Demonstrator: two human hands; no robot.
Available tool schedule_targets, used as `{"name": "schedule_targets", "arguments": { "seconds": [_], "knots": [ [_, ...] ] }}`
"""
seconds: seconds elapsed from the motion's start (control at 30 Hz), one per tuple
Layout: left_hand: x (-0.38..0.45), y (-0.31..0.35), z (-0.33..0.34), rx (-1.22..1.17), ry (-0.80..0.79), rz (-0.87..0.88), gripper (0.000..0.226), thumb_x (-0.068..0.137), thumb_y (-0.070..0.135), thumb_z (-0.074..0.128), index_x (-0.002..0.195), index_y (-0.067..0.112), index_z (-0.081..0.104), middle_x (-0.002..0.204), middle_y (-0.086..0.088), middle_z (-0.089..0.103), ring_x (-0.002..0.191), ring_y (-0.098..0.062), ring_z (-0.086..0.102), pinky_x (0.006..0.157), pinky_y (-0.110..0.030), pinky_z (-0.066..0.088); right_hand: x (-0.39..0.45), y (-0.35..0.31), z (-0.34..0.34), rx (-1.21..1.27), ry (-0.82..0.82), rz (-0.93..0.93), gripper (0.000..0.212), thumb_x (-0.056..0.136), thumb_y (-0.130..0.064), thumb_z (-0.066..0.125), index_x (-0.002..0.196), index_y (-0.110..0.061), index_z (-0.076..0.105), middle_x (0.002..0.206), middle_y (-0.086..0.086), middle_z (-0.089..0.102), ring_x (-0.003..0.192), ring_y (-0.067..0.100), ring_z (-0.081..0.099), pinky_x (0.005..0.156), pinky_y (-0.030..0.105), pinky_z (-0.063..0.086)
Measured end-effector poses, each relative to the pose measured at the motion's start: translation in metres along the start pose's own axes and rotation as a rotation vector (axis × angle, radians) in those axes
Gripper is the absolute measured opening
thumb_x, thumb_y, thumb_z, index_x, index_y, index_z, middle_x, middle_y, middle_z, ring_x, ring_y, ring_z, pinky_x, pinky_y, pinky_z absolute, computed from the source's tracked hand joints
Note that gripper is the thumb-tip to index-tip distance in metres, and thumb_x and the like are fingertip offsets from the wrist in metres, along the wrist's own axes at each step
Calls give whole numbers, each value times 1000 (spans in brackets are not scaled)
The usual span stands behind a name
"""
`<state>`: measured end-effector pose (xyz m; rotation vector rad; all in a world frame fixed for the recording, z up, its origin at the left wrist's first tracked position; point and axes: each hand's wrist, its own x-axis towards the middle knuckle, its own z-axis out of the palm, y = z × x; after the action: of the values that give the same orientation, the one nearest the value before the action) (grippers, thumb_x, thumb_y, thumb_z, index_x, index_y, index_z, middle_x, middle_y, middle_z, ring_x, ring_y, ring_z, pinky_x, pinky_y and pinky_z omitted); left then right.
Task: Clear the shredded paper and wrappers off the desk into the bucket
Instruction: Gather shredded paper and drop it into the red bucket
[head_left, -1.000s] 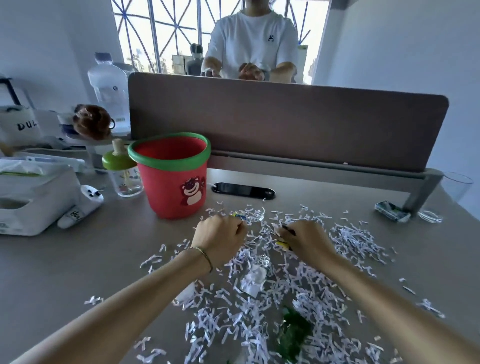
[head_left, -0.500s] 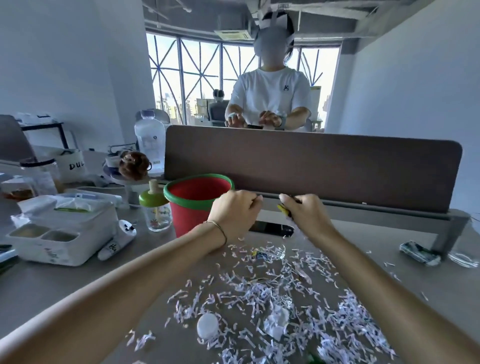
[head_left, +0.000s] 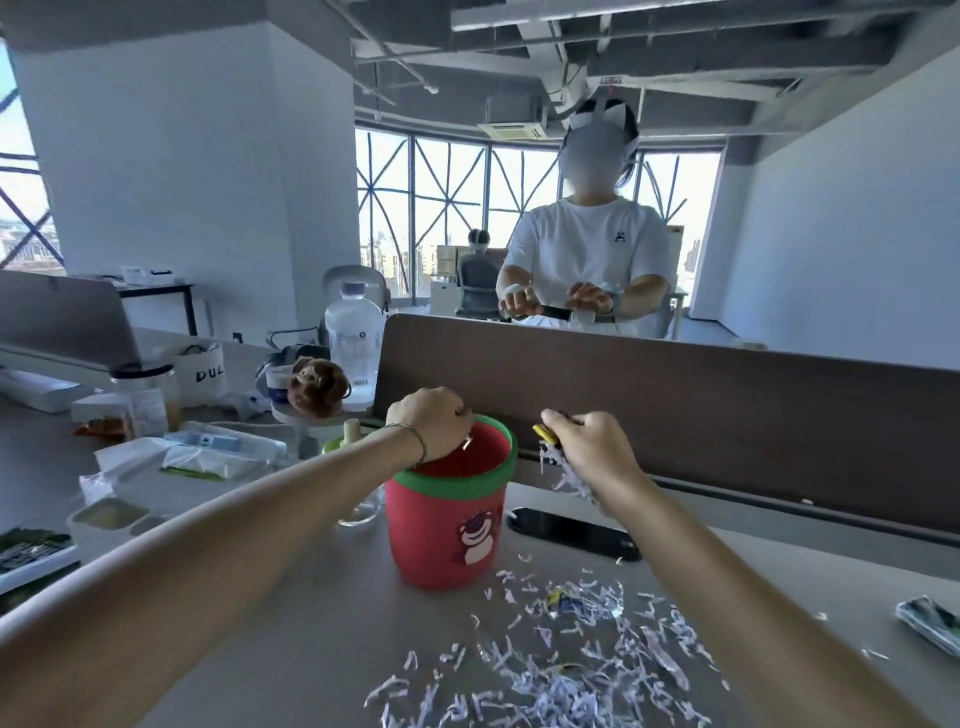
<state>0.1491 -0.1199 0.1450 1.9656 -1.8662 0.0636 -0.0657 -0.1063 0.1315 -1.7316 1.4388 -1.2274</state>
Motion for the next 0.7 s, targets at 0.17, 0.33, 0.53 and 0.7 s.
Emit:
{"name": "schedule_targets", "arguments": {
  "seconds": [0.17,0.33,0.53,0.7],
  "knots": [
    [12,-13,7,21,-188,-21,31,93,42,52,74,21,66,80,0,71,81,-24,69,70,-31,54,18,2,13,-56,-6,-16,49,97,-38,60,58,-12,45,43,-2,34,35,11,29,45,28,24],
    [14,-20,15,56,-341,35,58,96,66,41,85,18,71,89,-3,73,82,-19,66,79,-32,53,33,-3,30,-52,-29,-21,50,97,-41,60,59,-10,52,50,7,47,36,16,37,49,28,31],
    [4,-31,4,4,-117,65,32,95,48,48,94,27,72,101,1,72,97,-25,66,79,-31,52,57,-23,57,-80,-3,-4,58,98,-40,60,48,-15,43,36,-8,37,39,14,39,46,29,28],
    [-12,-50,-7,-57,16,23,26,80,32,48,90,32,72,103,5,69,100,-24,64,87,-39,55,69,-34,93,-233,-19,-129,59,100,-41,56,49,-16,38,45,-2,41,51,23,48,54,33,31]
  ]
}}
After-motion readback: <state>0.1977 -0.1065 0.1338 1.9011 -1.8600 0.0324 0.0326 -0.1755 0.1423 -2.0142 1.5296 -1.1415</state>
